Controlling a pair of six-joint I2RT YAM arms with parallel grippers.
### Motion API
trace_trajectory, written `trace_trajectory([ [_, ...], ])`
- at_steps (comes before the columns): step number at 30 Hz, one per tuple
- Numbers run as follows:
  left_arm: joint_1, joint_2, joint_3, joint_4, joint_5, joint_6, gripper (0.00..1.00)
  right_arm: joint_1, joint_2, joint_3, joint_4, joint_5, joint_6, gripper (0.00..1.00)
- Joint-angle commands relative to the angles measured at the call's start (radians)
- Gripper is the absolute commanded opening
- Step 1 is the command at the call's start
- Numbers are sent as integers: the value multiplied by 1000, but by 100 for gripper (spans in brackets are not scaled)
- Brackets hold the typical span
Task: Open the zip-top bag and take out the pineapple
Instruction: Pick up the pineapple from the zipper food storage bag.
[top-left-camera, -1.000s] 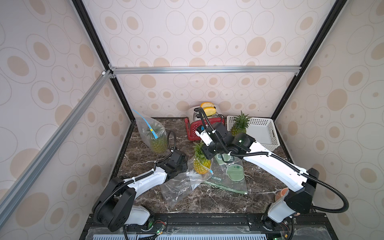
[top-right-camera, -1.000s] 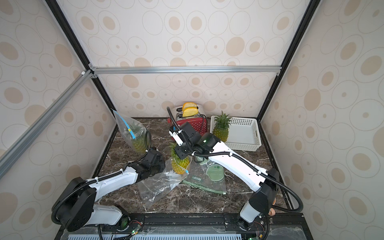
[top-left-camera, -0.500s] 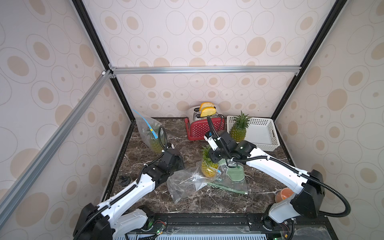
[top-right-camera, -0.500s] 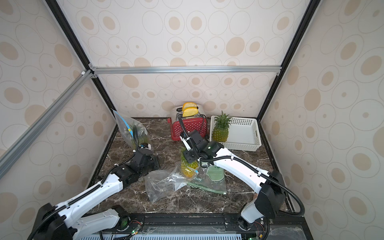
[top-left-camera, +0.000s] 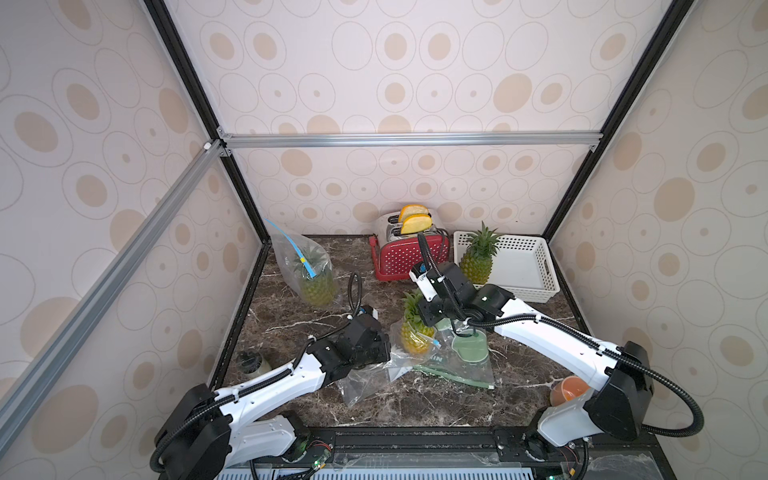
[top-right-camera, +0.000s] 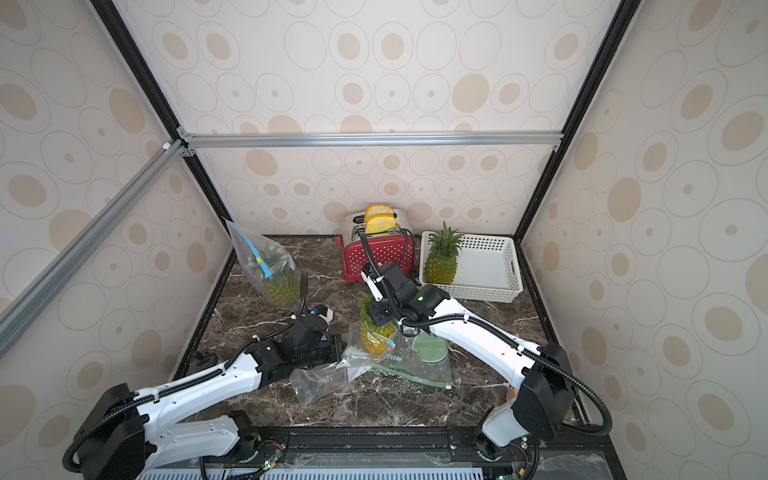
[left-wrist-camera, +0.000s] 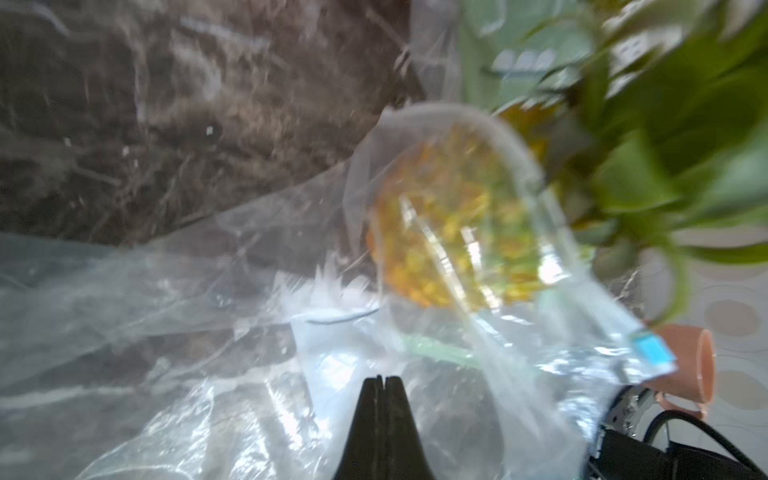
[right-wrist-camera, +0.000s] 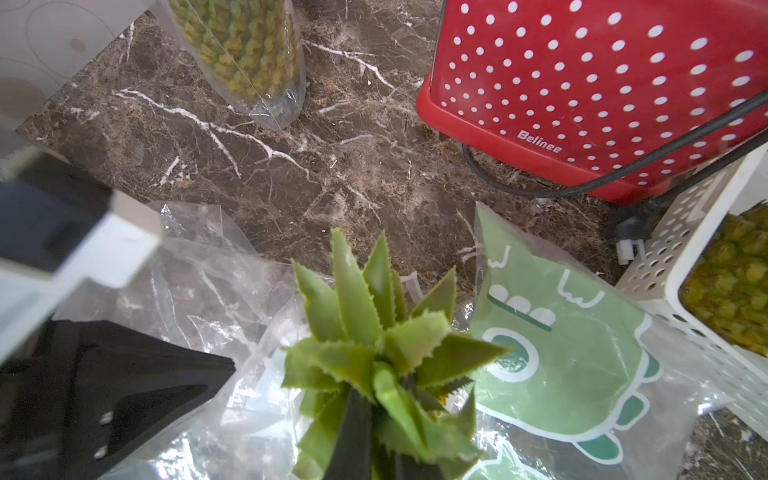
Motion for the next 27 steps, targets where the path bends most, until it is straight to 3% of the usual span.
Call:
trace_trajectory([
  [1, -6, 60, 18, -1, 33, -65, 0, -6, -35, -19, 21, -7, 15, 0],
  [6, -6, 331, 89, -28, 56, -59, 0, -6, -57, -29, 42, -13, 24, 0],
  [11, 1, 578, 136, 65, 129, -106, 0, -9, -88, 9, 14, -23, 6, 0],
  [27, 26, 599, 137, 44, 75, -151, 0, -46, -132, 311, -202, 65, -131, 0],
])
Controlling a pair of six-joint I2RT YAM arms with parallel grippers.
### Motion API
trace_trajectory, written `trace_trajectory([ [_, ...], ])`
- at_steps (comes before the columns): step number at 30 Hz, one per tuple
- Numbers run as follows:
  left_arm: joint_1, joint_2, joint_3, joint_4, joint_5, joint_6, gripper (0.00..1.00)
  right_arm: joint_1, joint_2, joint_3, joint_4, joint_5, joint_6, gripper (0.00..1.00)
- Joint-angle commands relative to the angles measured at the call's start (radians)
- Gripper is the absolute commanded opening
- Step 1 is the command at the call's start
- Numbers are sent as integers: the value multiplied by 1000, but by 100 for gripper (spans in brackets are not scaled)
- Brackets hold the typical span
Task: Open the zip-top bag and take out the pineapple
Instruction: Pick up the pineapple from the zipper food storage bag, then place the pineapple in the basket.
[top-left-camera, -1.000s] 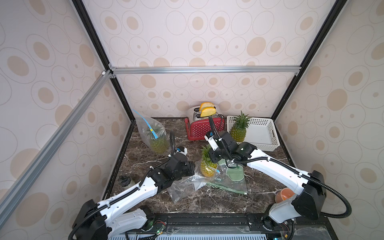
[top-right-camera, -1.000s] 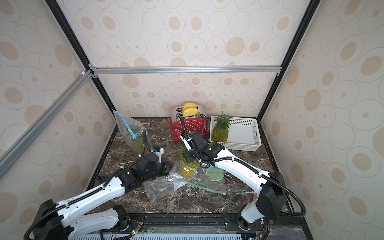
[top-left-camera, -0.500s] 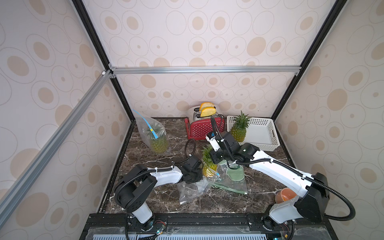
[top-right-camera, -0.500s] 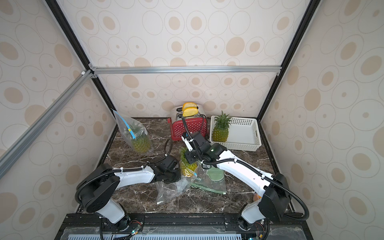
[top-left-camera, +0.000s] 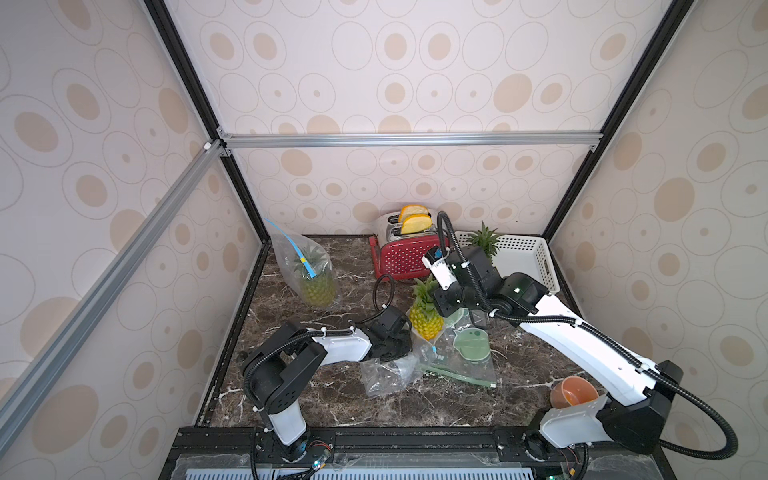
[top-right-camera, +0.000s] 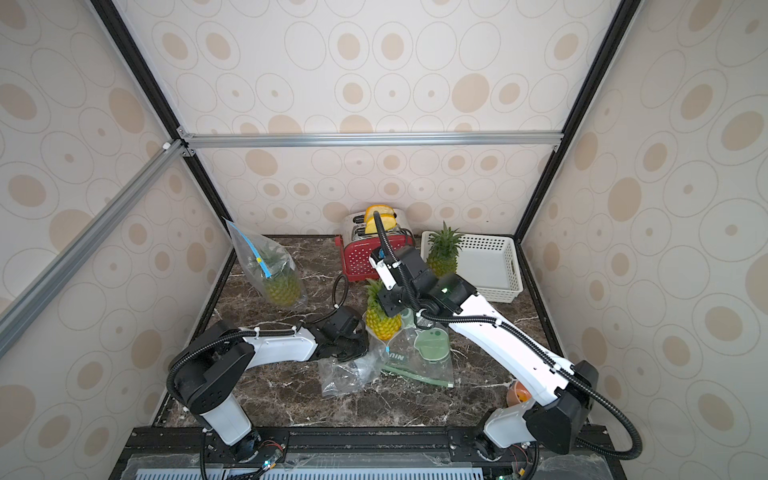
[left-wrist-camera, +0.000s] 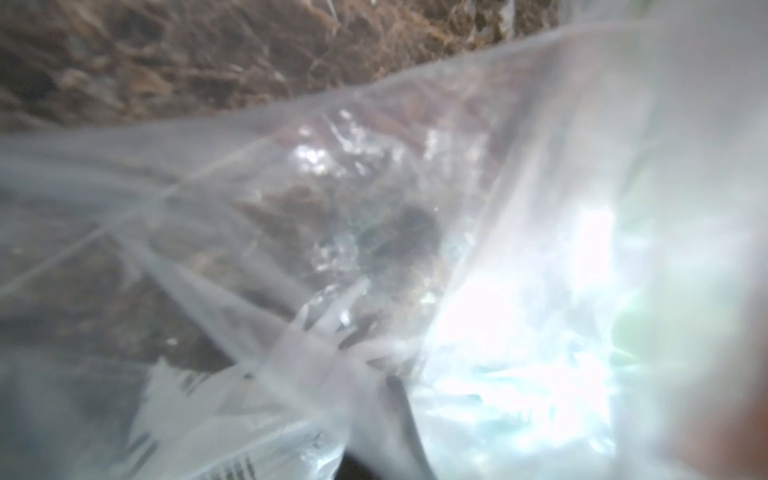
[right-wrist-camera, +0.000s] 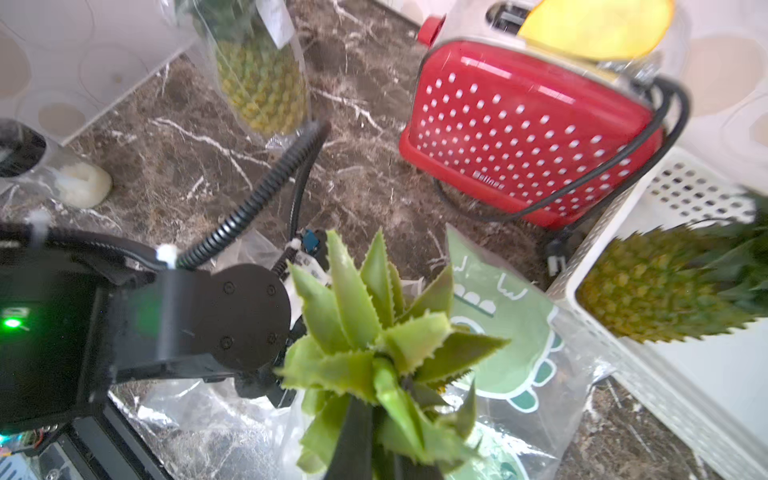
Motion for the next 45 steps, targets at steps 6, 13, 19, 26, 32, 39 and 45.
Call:
trace_trajectory([
  [6, 5, 59, -55, -143, -59, -14, 0, -34, -24, 201, -20, 54, -79, 0],
  [13, -13, 25, -58, -154, -90, -8, 0, -41, -1, 250, -44, 120, -110, 0],
  [19, -26, -54, -14, -237, -139, 23, 0, -105, 2, 274, -105, 159, -139, 0],
  [26, -26, -141, 89, -383, -219, 86, 0, -232, 0, 340, -171, 159, -188, 0],
  [32, -26, -148, 152, -448, -289, 123, 0, -351, 7, 422, -231, 185, -239, 0],
  [39, -26, -125, 253, -438, -359, 181, 0, -544, 10, 420, -223, 165, -274, 0],
  [45, -26, -218, 321, -398, -482, 291, 42, -685, 36, 371, -152, 98, -266, 0],
])
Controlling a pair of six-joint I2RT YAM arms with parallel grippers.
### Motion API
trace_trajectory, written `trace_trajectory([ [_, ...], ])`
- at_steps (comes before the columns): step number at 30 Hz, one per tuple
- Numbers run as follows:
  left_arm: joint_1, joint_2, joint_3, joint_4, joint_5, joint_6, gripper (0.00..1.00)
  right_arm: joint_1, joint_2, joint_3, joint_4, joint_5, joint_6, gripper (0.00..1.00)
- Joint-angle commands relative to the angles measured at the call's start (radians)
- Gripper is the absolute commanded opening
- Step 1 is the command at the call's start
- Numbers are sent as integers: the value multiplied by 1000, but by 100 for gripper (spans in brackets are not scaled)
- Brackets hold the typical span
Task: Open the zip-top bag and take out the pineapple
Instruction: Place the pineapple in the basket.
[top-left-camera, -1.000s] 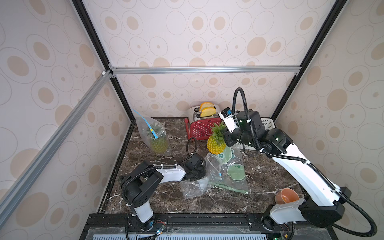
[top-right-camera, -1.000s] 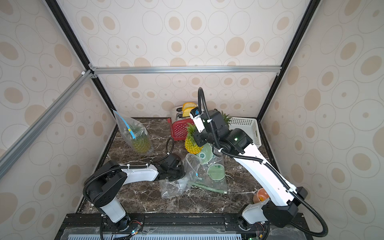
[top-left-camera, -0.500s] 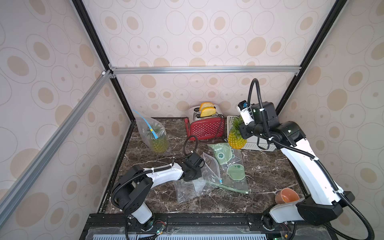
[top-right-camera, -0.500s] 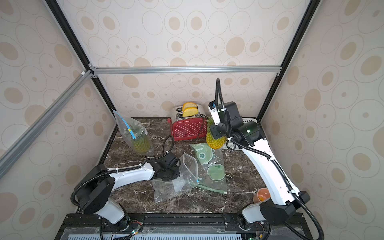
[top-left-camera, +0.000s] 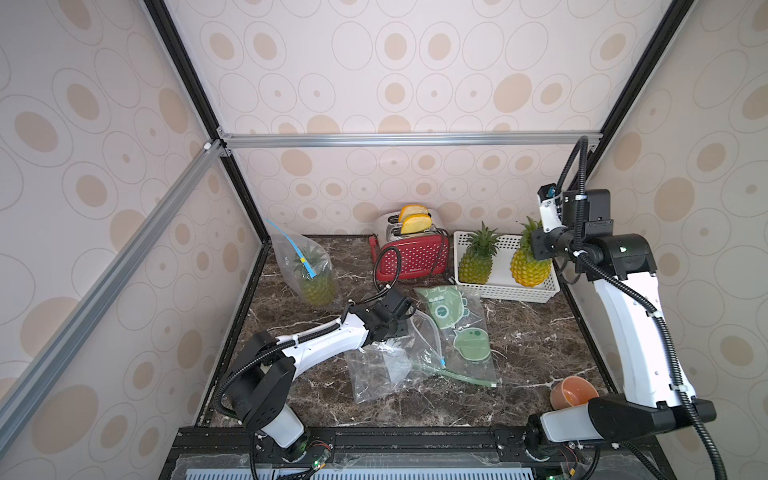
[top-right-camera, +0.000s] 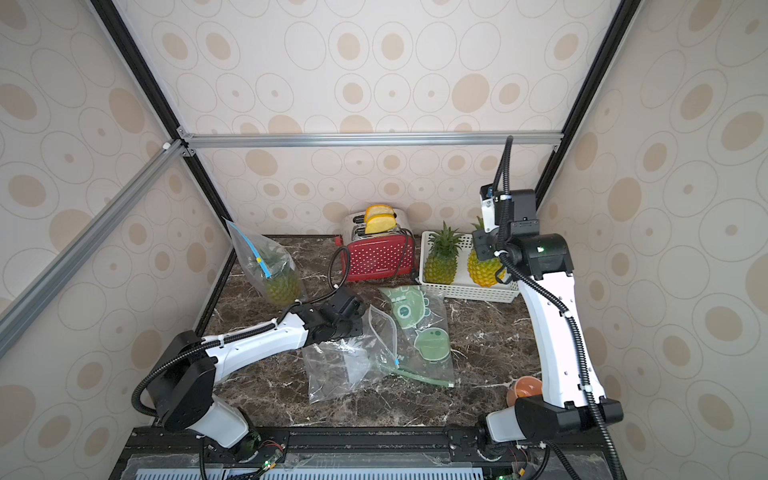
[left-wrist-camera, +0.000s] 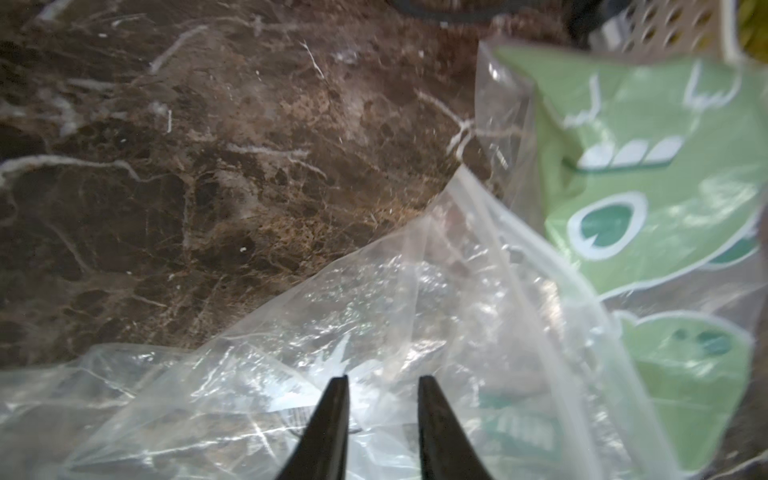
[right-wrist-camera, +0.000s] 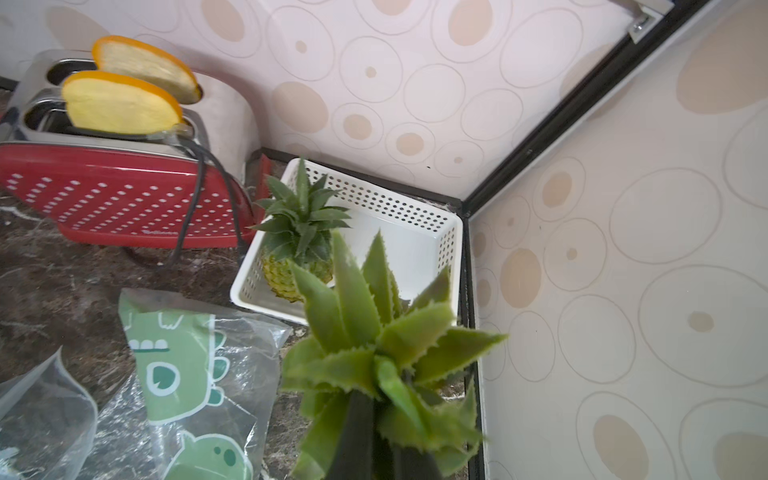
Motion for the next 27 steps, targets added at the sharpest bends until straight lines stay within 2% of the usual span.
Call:
trace_trajectory([
  [1, -3, -77, 86, -8, -124, 96, 46, -45, 16, -22, 111, -40, -13, 0],
  [5, 0, -114, 140, -28, -156, 165, 55, -71, 52, -88, 201, -39, 1, 0],
  [9, 3, -132, 160, -36, -174, 191, 58, -77, 97, -147, 293, -25, 21, 0],
  [17, 21, -138, 179, -62, -193, 196, 57, -77, 223, -167, 419, 73, 38, 0],
  [27, 52, -88, 223, -67, -176, 196, 55, -79, 331, -83, 450, 46, 41, 0],
])
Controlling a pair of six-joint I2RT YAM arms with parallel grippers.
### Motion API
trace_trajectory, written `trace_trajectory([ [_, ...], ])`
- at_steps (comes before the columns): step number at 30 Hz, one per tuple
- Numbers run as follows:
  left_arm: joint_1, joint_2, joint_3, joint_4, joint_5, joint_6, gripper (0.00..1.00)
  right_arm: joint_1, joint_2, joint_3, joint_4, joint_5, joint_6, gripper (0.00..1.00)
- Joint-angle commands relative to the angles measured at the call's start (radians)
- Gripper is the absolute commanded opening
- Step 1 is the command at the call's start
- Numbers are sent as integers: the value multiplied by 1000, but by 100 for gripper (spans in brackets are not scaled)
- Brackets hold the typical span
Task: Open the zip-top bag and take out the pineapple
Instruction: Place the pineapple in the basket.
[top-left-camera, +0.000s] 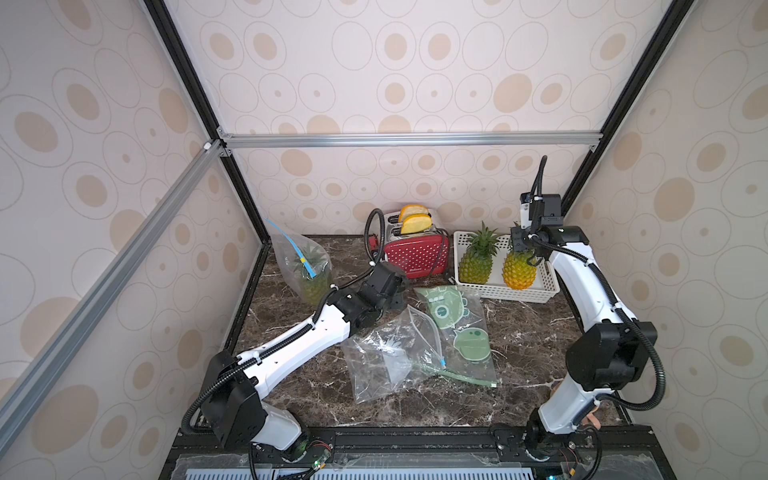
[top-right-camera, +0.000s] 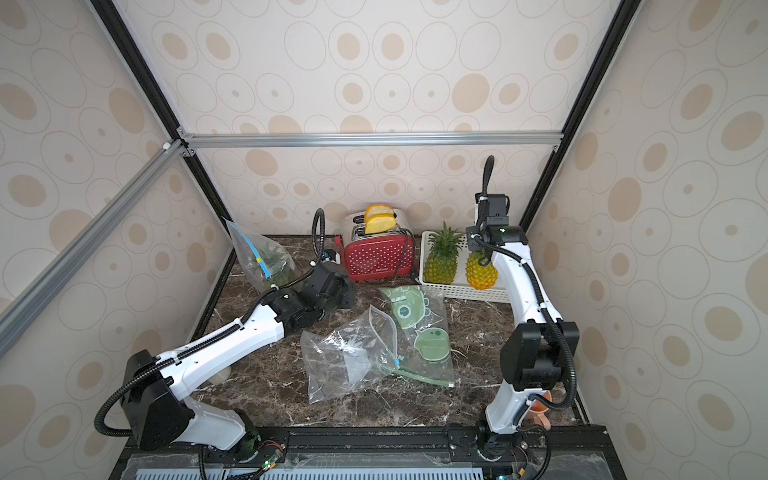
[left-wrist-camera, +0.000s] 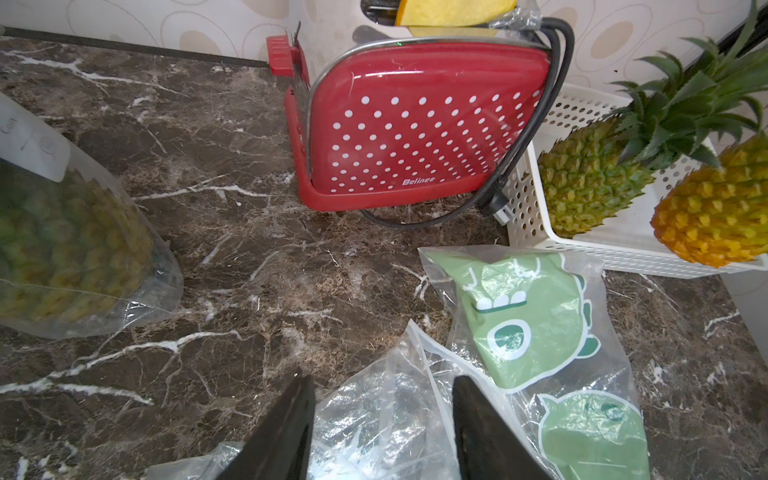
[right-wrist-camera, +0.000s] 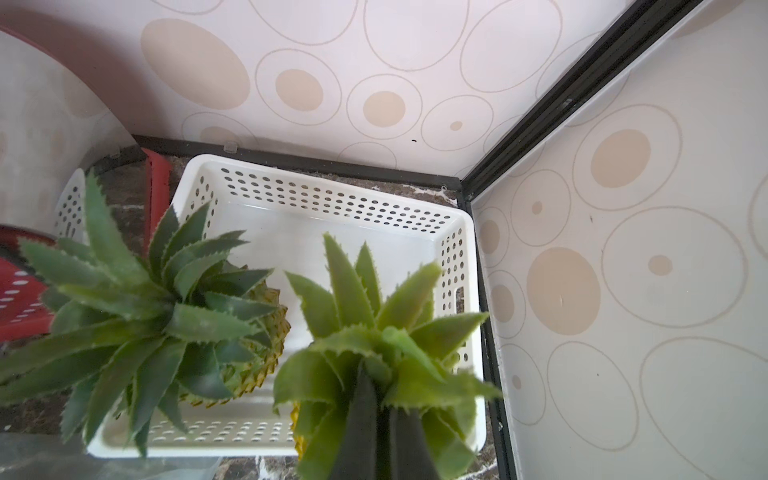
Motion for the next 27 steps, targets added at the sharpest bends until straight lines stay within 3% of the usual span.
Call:
trace_trajectory([
  [1, 10, 25, 52, -25, -10, 14, 55, -4, 16, 61, 58, 4, 7, 0],
  [11, 28, 61, 70, -15, 11, 14, 54, -6, 73, 147, 40, -17, 1, 0],
  [27, 68, 29, 50, -19, -2, 4, 55, -14, 141, -7, 279, 8, 53, 0],
])
